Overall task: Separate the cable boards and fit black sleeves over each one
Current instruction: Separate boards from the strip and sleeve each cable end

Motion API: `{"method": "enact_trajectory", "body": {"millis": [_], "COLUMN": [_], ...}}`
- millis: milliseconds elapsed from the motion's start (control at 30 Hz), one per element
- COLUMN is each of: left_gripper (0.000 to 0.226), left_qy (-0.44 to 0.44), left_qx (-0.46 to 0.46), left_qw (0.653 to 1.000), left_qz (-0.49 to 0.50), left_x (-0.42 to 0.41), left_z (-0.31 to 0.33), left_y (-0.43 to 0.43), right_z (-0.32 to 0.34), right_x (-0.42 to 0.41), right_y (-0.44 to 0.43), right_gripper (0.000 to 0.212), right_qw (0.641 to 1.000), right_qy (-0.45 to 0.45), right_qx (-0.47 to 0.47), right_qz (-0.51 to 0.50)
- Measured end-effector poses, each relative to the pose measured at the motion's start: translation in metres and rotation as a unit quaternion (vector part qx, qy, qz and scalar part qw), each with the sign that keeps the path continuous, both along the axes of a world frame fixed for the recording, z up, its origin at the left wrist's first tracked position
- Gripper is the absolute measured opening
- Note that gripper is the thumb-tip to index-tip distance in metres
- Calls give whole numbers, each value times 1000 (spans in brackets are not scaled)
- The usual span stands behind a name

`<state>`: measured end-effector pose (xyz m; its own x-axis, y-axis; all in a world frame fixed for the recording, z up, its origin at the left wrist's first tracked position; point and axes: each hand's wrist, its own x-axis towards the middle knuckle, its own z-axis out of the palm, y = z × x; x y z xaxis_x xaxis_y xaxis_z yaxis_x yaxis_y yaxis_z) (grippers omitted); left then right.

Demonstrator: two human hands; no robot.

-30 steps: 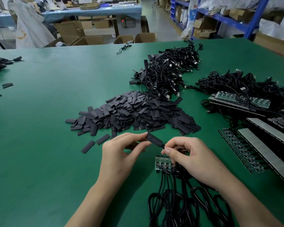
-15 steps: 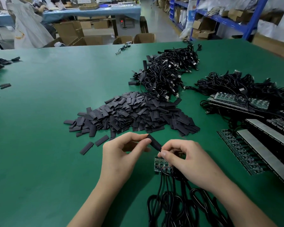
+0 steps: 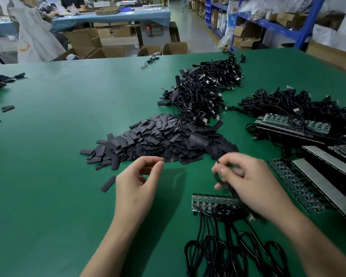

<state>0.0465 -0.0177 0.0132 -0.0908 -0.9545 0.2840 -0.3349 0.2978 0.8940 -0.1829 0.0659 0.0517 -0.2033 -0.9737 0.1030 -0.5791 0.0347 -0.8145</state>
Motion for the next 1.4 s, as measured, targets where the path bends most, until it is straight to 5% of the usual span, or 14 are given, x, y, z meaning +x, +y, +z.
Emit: {"method": "enact_trajectory", "body": {"millis": [133,300,400,567,767,967,1133,1233,1400], "left_gripper": [18,29,31,29,29,25,26,11,18], "left_qy": [-224,-294,-310,-296,-300,-268,-264,-210,-98], "left_qx": [-55,-41,-35,-31,-24,-84,-69,-20,75], "left_qw": [972,951,945,949,948,958,943,951,955], "left_qz": [50,84,97,105,103,-55,-192,-225,-268], "left_x": [18,22,27,30,30,12,-5,-10,-10], "left_z": [-6,-9,-10,-8,-7,-1,-2,0,3], "left_y": [-12,-15,-18,-23,-23,-8,9,14,17], "right_z": [36,113,138,95,21,-7,-7,-4,1], "right_x": [-27,-55,-57,-50,-23,6,18,19,13], "right_y": [-47,-161,-201,-155,-42,4,5,4,-4], "right_gripper": [14,22,46,30,7,51,43,47,33], "right_qw": [995,969,952,963,979,939,952,968,980], "right_qy": [89,231,301,257,196,265,238,179,86], "right_qx": [-39,-73,-29,-70,42,150,131,128,131], "right_qz": [-38,-54,-53,-41,48,161,142,123,123]}}
